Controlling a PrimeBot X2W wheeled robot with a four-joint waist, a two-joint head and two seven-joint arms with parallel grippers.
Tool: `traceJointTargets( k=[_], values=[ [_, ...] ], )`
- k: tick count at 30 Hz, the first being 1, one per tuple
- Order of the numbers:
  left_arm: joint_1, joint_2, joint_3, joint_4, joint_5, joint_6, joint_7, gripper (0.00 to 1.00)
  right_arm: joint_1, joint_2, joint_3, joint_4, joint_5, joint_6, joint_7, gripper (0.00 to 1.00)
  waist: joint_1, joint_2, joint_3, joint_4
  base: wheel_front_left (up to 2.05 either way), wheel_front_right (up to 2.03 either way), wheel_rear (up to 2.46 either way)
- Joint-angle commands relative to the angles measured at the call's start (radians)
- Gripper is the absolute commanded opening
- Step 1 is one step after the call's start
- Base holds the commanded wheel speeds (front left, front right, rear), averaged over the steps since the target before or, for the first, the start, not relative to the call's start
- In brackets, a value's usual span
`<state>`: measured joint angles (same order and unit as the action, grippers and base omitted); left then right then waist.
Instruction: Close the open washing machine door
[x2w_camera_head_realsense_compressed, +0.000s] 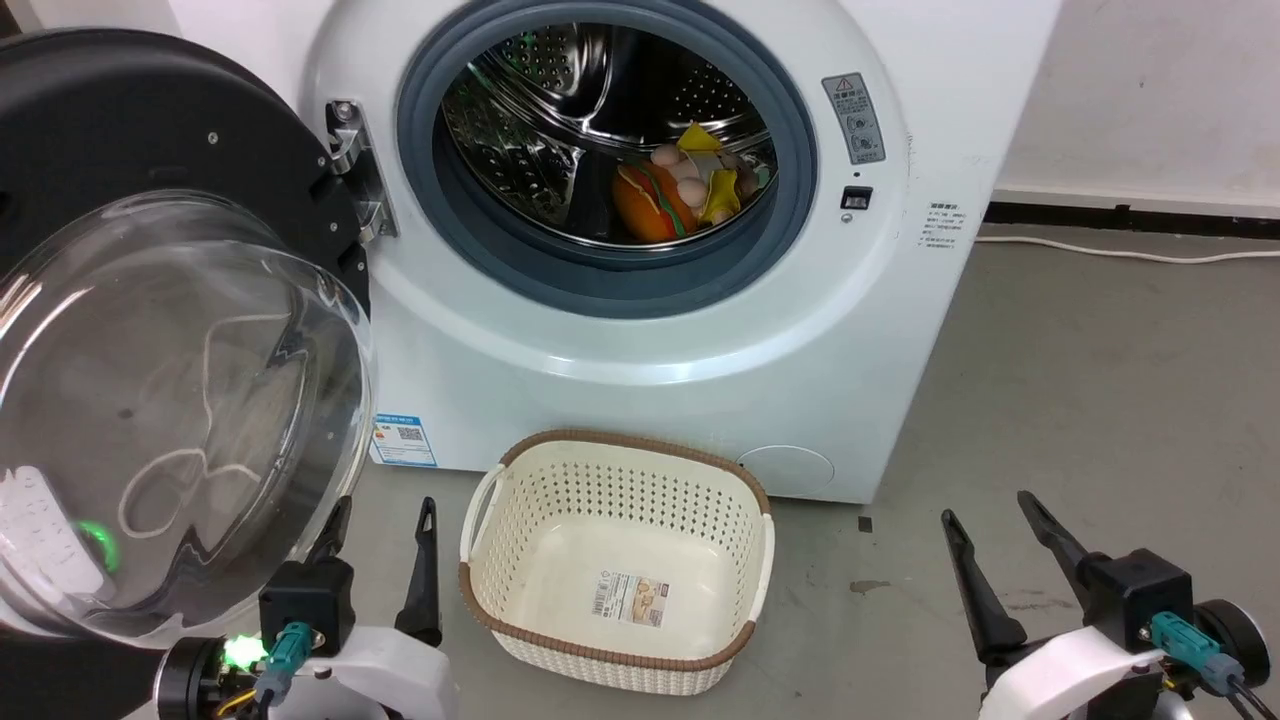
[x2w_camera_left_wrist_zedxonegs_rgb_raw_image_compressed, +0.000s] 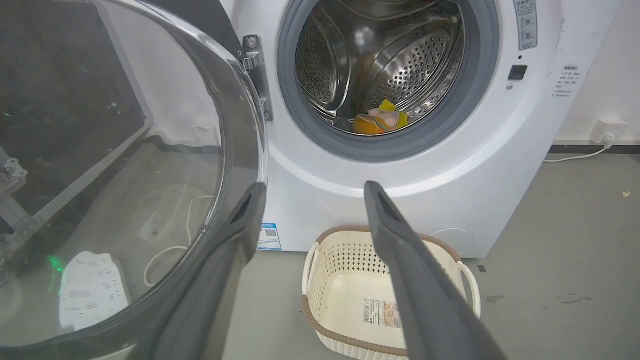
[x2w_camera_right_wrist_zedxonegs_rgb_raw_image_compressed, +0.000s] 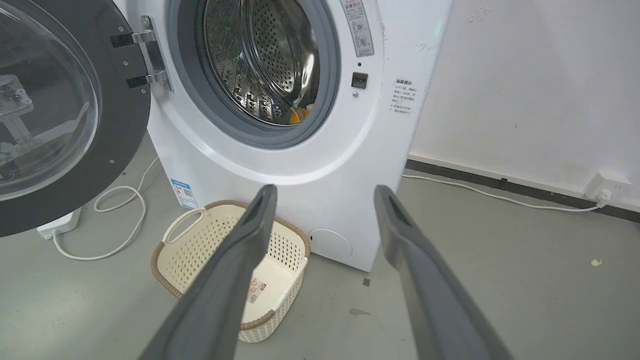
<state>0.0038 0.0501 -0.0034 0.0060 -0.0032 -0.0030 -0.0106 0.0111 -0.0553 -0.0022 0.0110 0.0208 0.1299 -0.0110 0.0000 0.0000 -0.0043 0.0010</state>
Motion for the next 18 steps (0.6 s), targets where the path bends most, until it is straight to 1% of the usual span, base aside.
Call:
traceJointTargets(
  k=[1, 9, 18],
  values=[
    [-0.002, 0.000, -0.001, 0.002, -0.005, -0.004, -0.011, 1.00, -0.003, 0.000, -0.003, 0.005, 0.013, 0.000, -0.010, 1.00, 0.0000, 0.0000, -0.001, 0.002, 0.00, 0.00, 0.00],
    [-0.003, 0.000, -0.004, 0.005, -0.009, -0.007, -0.027, 1.00, -0.003, 0.001, -0.003, 0.011, 0.026, 0.000, -0.027, 1.00, 0.0000, 0.0000, -0.006, 0.022, 0.00, 0.00, 0.00],
    [0.000, 0.000, -0.004, 0.005, -0.013, -0.011, -0.046, 1.00, -0.005, 0.001, 0.004, 0.023, 0.043, 0.000, -0.046, 1.00, 0.0000, 0.0000, -0.014, 0.069, 0.00, 0.00, 0.00]
  ],
)
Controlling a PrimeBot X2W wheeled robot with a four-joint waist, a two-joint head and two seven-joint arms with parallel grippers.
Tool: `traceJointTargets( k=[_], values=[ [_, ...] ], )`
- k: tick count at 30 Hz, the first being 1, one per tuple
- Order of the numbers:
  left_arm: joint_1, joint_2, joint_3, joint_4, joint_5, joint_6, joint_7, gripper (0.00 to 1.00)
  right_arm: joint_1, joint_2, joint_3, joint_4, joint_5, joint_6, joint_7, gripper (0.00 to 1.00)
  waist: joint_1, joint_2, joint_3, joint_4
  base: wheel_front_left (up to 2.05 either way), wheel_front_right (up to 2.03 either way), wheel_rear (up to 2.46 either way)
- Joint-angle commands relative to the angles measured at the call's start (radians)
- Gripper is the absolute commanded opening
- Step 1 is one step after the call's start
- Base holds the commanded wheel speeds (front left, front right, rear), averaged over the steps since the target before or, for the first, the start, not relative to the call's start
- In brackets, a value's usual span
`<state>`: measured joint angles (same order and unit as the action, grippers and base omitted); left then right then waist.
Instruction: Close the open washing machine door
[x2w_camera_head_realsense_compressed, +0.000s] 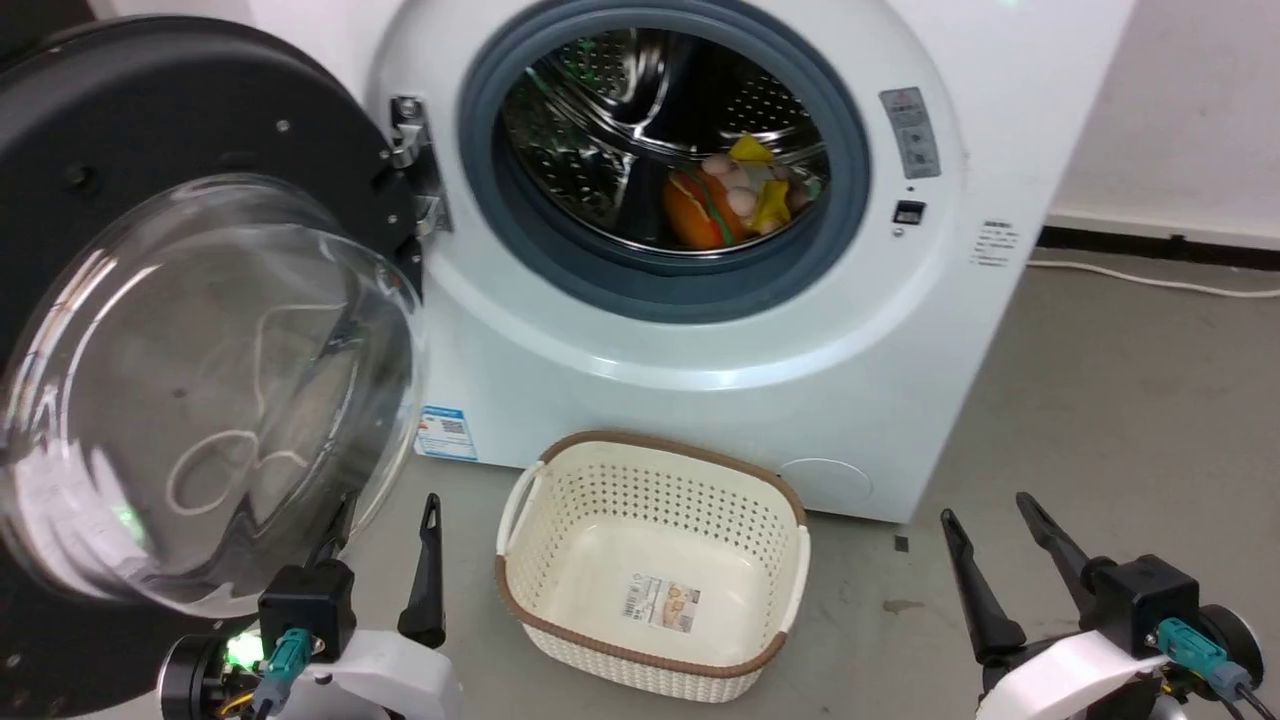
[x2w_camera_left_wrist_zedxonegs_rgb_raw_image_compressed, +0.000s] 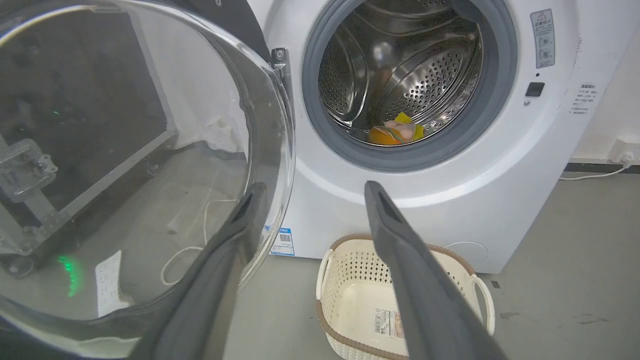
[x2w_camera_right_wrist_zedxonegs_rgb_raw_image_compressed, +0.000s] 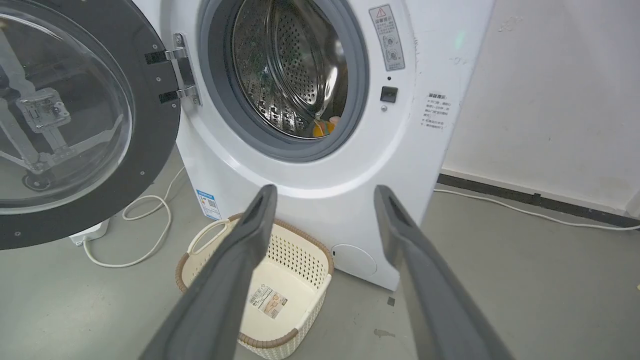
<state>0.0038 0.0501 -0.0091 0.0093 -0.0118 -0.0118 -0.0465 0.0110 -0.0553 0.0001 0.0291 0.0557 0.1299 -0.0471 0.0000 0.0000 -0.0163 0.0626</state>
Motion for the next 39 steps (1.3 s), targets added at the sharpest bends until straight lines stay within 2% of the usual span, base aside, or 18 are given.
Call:
traceJointTargets(
  k=[1, 11, 39],
  values=[
    [0.000, 0.000, 0.002, 0.001, -0.004, -0.003, -0.012, 1.00, -0.005, 0.001, 0.004, 0.007, 0.010, 0.000, -0.012, 1.00, 0.0000, 0.0000, -0.003, 0.014, 0.00, 0.00, 0.00],
    [0.004, 0.000, 0.009, -0.002, -0.006, -0.008, -0.033, 1.00, -0.014, 0.002, 0.032, 0.024, 0.024, 0.000, -0.033, 1.00, 0.0000, 0.0000, -0.006, 0.077, 0.00, 0.00, 0.00],
    [0.018, 0.000, 0.032, -0.026, -0.026, 0.004, -0.092, 1.00, -0.085, 0.003, 0.148, 0.109, 0.052, 0.000, -0.091, 1.00, 0.0000, 0.0000, -0.002, 0.196, 0.00, 0.00, 0.00]
  ],
)
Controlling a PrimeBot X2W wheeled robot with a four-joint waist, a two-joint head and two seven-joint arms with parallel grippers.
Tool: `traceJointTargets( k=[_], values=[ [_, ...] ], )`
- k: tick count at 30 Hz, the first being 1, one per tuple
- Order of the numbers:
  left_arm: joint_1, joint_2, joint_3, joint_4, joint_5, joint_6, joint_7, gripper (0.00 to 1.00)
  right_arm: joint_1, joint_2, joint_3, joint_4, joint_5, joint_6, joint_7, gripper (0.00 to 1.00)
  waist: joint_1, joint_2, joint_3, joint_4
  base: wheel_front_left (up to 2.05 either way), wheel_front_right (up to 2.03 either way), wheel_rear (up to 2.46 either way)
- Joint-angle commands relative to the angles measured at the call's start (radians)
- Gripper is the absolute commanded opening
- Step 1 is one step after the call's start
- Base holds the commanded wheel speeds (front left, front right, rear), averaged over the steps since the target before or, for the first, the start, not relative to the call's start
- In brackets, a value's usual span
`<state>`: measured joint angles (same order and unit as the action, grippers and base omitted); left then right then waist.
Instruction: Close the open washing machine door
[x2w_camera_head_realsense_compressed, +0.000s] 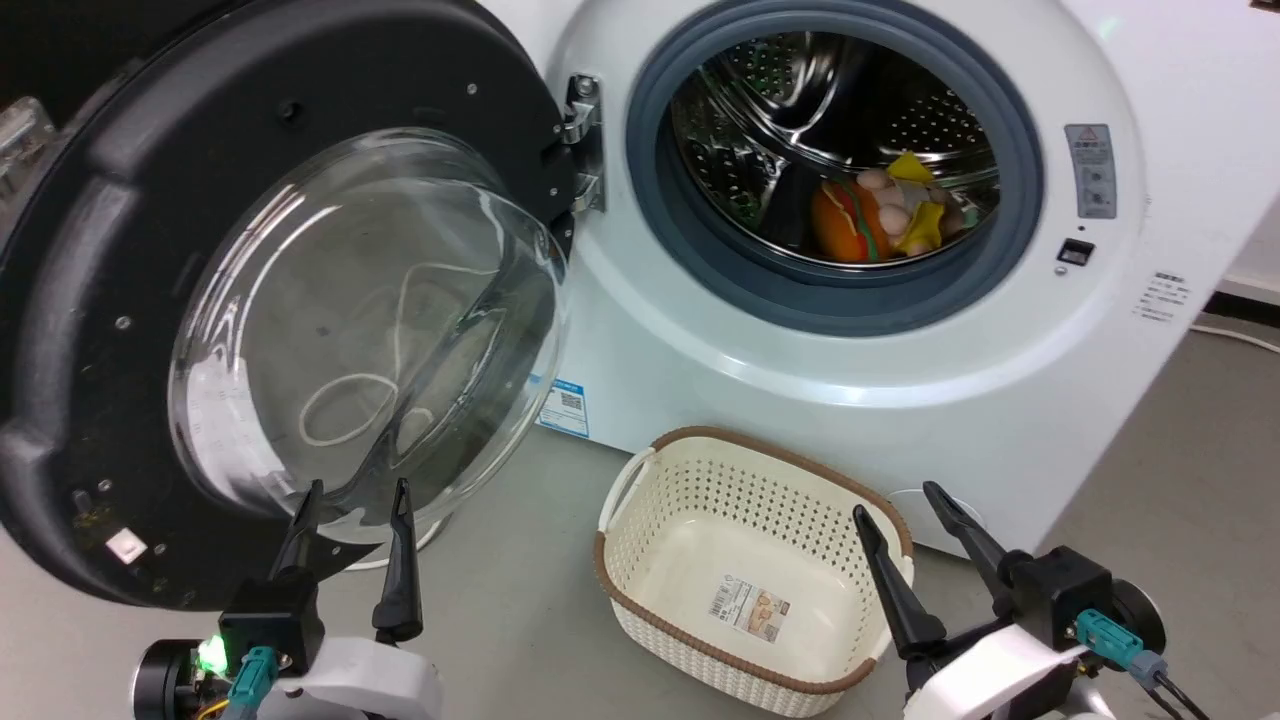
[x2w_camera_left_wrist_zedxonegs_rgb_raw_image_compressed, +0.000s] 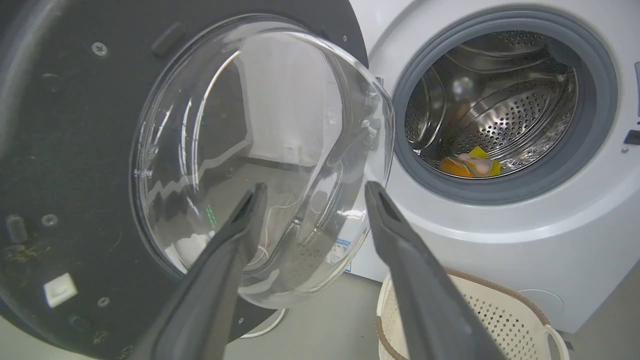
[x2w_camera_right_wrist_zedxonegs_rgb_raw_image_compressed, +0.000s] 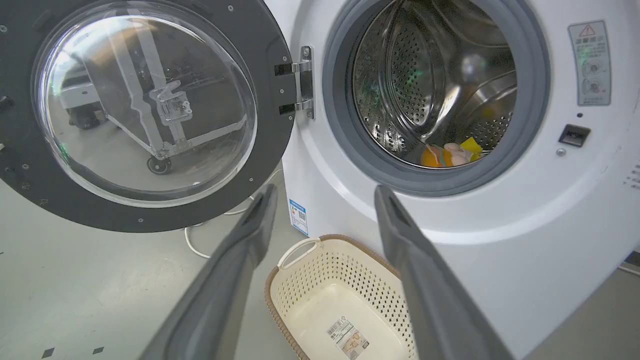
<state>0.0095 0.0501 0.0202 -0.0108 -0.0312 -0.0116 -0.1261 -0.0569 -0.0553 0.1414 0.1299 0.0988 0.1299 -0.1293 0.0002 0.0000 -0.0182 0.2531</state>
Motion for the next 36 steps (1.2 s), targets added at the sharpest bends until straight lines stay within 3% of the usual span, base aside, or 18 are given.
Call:
traceJointTargets(
  k=[1, 17, 18, 19, 23, 25, 26, 28, 33, 35, 36],
  values=[
    [0.013, 0.000, 0.003, -0.006, -0.007, 0.004, -0.014, 1.00, -0.018, 0.003, 0.009, 0.010, 0.010, 0.000, -0.011, 1.00, -0.0002, 0.0000, -0.001, 0.009, 0.00, 0.00, 0.00],
    [0.014, 0.000, 0.007, 0.002, -0.016, -0.007, -0.048, 1.00, -0.023, 0.003, 0.029, 0.030, 0.035, 0.001, -0.045, 1.00, -0.0002, 0.0000, -0.007, 0.071, 0.00, 0.00, 0.00],
    [0.014, 0.000, 0.007, 0.004, -0.017, -0.008, -0.050, 0.44, -0.023, 0.003, 0.029, 0.031, 0.037, 0.001, -0.047, 1.00, -0.0002, 0.0000, -0.007, 0.075, 0.00, 0.00, 0.00],
    [0.013, 0.000, 0.009, 0.004, -0.022, -0.010, -0.052, 0.00, -0.022, 0.003, 0.030, 0.032, 0.039, 0.001, -0.049, 1.00, -0.0002, 0.0000, -0.006, 0.080, 0.00, 0.00, 0.00],
    [0.001, 0.000, 0.051, -0.028, -0.057, -0.016, -0.060, 0.00, -0.018, 0.004, 0.033, 0.036, 0.045, 0.001, -0.057, 1.00, -0.0002, 0.0000, -0.005, 0.099, 0.00, 0.00, 0.00],
    [-0.014, 0.001, 0.093, -0.057, -0.067, -0.026, -0.064, 0.00, -0.018, 0.004, 0.035, 0.038, 0.046, 0.001, -0.061, 1.00, -0.0002, 0.0000, -0.003, 0.108, 0.00, 0.00, 0.00],
    [-0.047, 0.012, 0.163, -0.106, -0.082, -0.046, -0.071, 0.00, -0.015, 0.004, 0.035, 0.041, 0.050, 0.001, -0.068, 1.00, -0.0002, 0.0000, -0.003, 0.121, 0.00, 0.00, 0.00],
    [-0.060, 0.019, 0.185, -0.120, -0.088, -0.053, -0.073, 0.00, -0.014, 0.004, 0.034, 0.042, 0.052, 0.001, -0.070, 1.00, -0.0002, 0.0000, -0.003, 0.125, 0.00, 0.00, 0.00],
    [-0.146, 0.087, 0.263, -0.113, -0.138, -0.085, -0.083, 0.00, -0.006, 0.004, 0.037, 0.048, 0.056, 0.001, -0.080, 1.00, -0.0002, 0.0000, -0.002, 0.146, 0.00, 0.00, 0.00],
    [-0.217, 0.141, 0.289, -0.039, -0.198, -0.093, -0.089, 0.00, -0.001, 0.004, 0.035, 0.051, 0.056, 0.001, -0.086, 1.00, -0.0002, 0.0000, 0.000, 0.160, 0.00, 0.00, 0.00],
    [-0.217, 0.141, 0.289, -0.039, -0.198, -0.093, -0.089, 0.00, -0.001, 0.004, 0.035, 0.051, 0.056, 0.001, -0.086, 1.00, -0.0002, 0.0000, 0.000, 0.160, 0.00, 0.00, 0.00]
  ],
)
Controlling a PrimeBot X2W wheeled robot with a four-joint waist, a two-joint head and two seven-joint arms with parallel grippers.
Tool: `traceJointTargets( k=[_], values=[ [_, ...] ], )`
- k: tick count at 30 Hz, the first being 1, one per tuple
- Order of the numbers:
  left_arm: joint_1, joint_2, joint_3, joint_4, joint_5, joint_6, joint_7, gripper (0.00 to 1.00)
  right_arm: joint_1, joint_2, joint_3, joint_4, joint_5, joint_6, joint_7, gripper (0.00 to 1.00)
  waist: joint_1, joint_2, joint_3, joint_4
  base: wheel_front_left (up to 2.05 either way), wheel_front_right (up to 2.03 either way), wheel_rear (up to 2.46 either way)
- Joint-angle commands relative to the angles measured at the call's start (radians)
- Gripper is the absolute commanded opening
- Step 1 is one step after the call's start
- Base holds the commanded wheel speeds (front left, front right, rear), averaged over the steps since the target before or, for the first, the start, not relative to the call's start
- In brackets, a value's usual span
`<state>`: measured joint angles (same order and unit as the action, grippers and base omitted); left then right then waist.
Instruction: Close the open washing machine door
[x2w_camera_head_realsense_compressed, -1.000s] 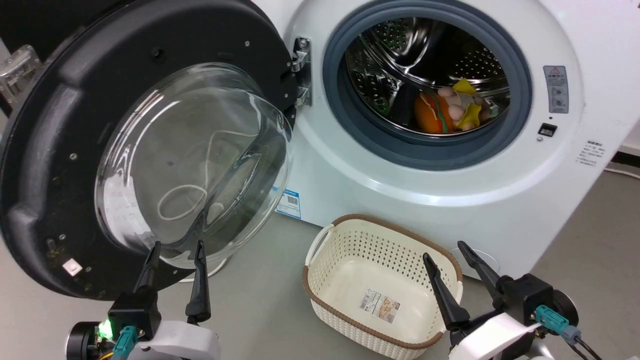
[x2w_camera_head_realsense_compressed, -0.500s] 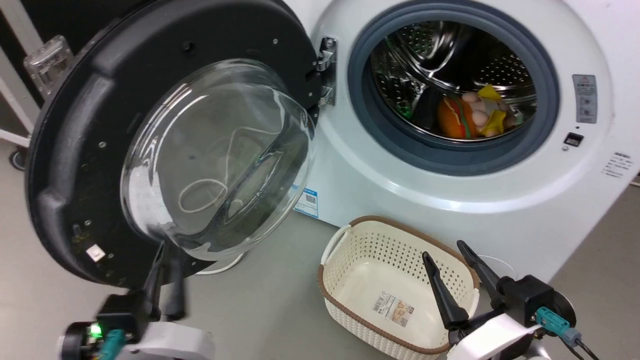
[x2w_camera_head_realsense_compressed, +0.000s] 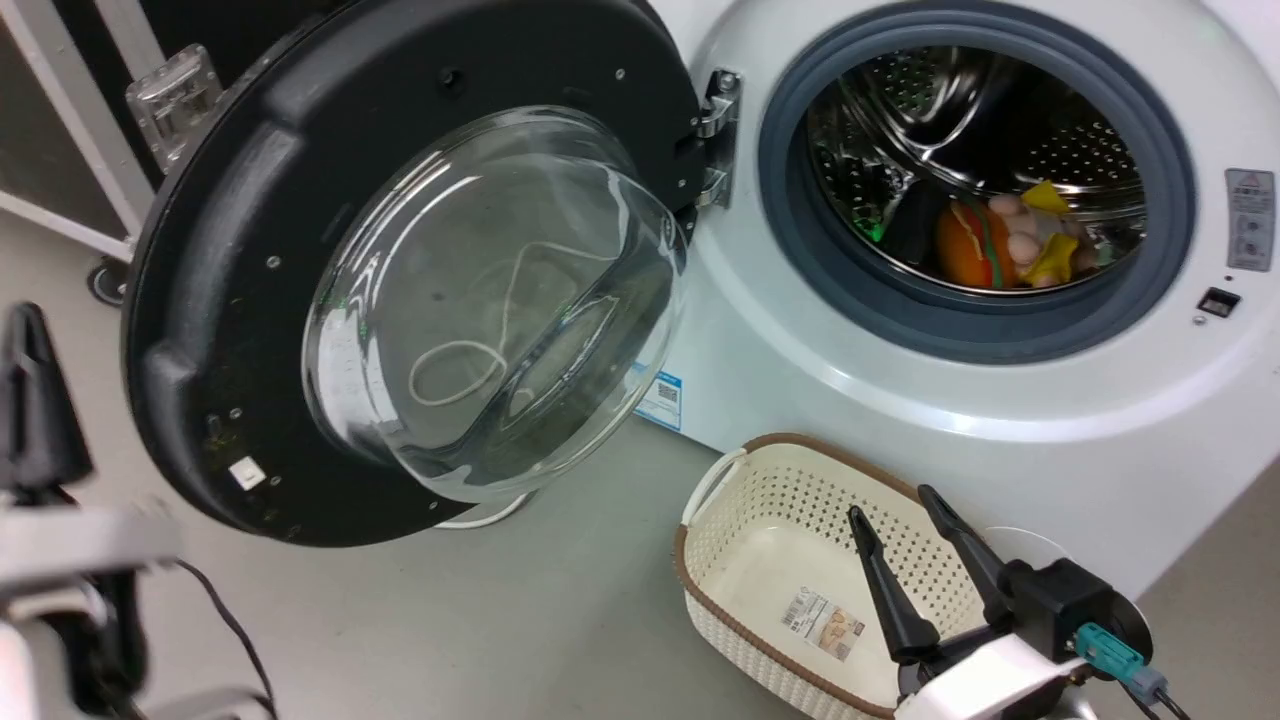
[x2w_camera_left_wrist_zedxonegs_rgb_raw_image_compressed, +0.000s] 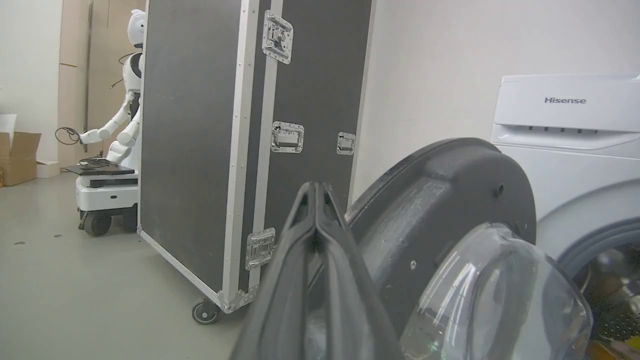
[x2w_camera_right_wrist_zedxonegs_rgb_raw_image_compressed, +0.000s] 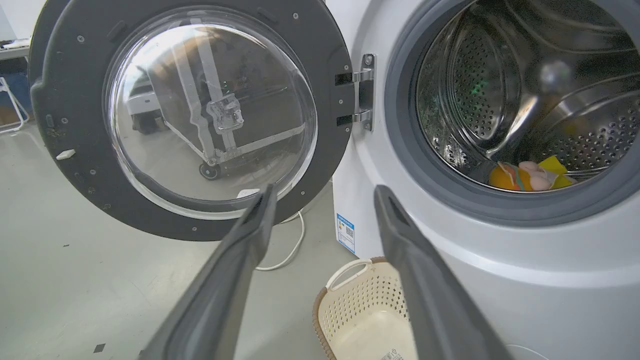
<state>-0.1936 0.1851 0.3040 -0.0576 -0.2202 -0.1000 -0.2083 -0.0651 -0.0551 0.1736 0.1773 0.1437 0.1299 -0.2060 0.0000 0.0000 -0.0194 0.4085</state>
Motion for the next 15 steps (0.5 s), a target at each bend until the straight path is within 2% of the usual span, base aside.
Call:
traceJointTargets(
  k=[1, 2, 3, 5, 6, 7, 9, 10, 11, 12, 14, 15],
  values=[
    [-0.073, 0.053, 0.014, 0.093, -0.068, -0.008, 0.002, 0.00, 0.010, 0.004, -0.001, 0.005, 0.010, 0.001, -0.014, 1.00, 0.0000, 0.0000, 0.004, 0.012, 0.00, 0.00, 0.00],
    [-0.073, 0.053, 0.014, 0.093, -0.068, -0.008, 0.002, 0.00, 0.010, 0.004, -0.001, 0.005, 0.010, 0.001, -0.014, 1.00, 0.0000, 0.0000, 0.004, 0.012, 0.00, 0.00, 0.00],
    [-0.134, 0.096, 0.029, 0.175, -0.136, -0.011, 0.048, 0.00, 0.008, 0.004, 0.003, 0.006, 0.008, 0.001, -0.018, 1.00, 0.0000, 0.0000, 0.014, 0.010, 0.00, 0.00, 0.00],
    [-0.168, 0.116, 0.040, 0.214, -0.176, -0.012, 0.070, 0.00, 0.005, 0.004, 0.006, 0.007, 0.007, 0.001, -0.020, 1.00, 0.0000, 0.0000, 0.021, 0.007, 0.00, 0.00, 0.00],
    [-0.230, 0.156, 0.054, 0.291, -0.257, -0.015, 0.127, 0.00, -0.003, 0.004, 0.011, 0.009, 0.005, 0.001, -0.024, 1.00, 0.0000, 0.0000, 0.036, 0.002, 0.00, 0.00, 0.00],
    [-0.230, 0.156, 0.054, 0.291, -0.257, -0.015, 0.127, 0.00, -0.003, 0.004, 0.011, 0.009, 0.005, 0.001, -0.024, 1.00, 0.0000, 0.0000, 0.036, 0.002, 0.00, 0.00, 0.00],
    [-0.314, 0.209, 0.084, 0.411, -0.378, -0.018, 0.216, 0.00, -0.015, 0.004, 0.021, 0.015, 0.003, 0.001, -0.030, 1.00, 0.0000, 0.0000, 0.059, -0.007, 0.00, 0.00, 0.00],
    [-0.314, 0.209, 0.084, 0.411, -0.378, -0.018, 0.216, 0.00, -0.015, 0.004, 0.021, 0.015, 0.003, 0.001, -0.030, 1.00, 0.0000, 0.0000, 0.059, -0.007, 0.00, 0.00, 0.00],
    [-0.367, 0.231, 0.108, 0.498, -0.467, -0.020, 0.295, 0.00, -0.022, 0.005, 0.027, 0.021, 0.002, 0.001, -0.035, 1.00, 0.0000, 0.0000, 0.073, -0.012, 0.00, 0.00, 0.00],
    [-0.367, 0.231, 0.108, 0.498, -0.467, -0.020, 0.295, 0.00, -0.022, 0.005, 0.027, 0.021, 0.002, 0.001, -0.035, 1.00, 0.0000, 0.0000, 0.073, -0.012, 0.00, 0.00, 0.00],
    [-0.445, 0.255, 0.155, 0.630, -0.600, -0.022, 0.426, 0.00, -0.035, 0.005, 0.033, 0.029, -0.001, 0.001, -0.041, 1.00, 0.0000, 0.0000, 0.093, -0.017, 0.00, 0.00, 0.00],
    [-0.445, 0.255, 0.155, 0.630, -0.600, -0.022, 0.426, 0.00, -0.035, 0.005, 0.033, 0.029, -0.001, 0.001, -0.041, 1.00, 0.0000, 0.0000, 0.093, -0.017, 0.00, 0.00, 0.00]
  ],
)
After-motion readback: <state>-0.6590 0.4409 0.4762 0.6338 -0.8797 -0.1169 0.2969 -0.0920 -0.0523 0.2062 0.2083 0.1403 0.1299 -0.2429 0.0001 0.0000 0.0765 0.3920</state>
